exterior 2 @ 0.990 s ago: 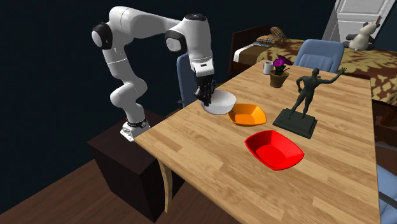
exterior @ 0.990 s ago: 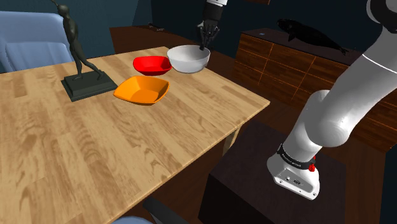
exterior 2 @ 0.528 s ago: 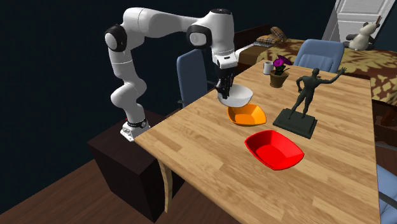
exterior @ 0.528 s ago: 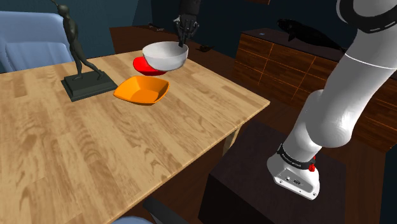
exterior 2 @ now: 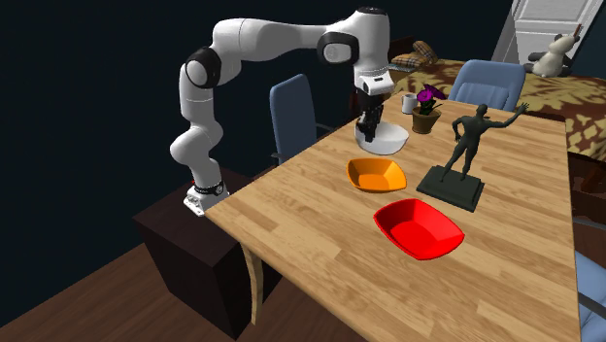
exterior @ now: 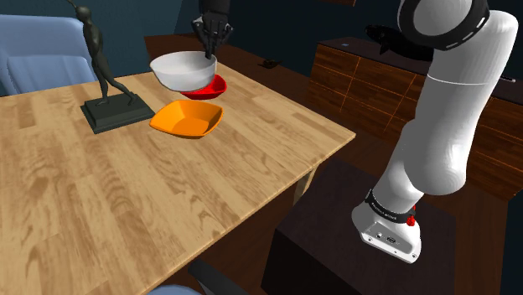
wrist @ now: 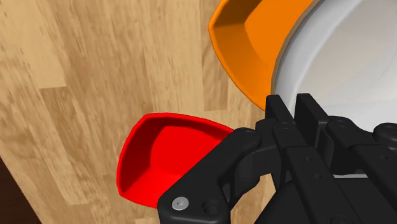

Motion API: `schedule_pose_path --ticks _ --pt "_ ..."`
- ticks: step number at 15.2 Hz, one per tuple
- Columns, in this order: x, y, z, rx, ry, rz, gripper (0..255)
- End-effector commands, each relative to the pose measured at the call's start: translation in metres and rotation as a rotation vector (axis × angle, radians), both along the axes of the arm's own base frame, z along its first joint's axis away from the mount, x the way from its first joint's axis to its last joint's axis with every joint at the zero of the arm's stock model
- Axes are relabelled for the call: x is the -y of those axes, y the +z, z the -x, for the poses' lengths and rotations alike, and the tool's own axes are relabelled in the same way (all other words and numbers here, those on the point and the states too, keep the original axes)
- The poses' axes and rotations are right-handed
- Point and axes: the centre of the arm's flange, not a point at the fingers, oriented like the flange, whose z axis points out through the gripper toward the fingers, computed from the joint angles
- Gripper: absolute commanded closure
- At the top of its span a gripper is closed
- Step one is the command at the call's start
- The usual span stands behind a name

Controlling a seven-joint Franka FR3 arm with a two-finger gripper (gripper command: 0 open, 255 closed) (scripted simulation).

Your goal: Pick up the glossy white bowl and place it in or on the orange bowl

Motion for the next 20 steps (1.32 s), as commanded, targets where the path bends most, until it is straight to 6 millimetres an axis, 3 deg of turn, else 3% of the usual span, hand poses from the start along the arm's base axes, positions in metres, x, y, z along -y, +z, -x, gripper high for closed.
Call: schedule_pose_path --ticks 1,20 --pt "-0.007 -0.007 -0.006 0.001 -0.001 0.0 255" --pt "-0.007 -0.107 -0.006 0.001 -0.001 0.0 255"
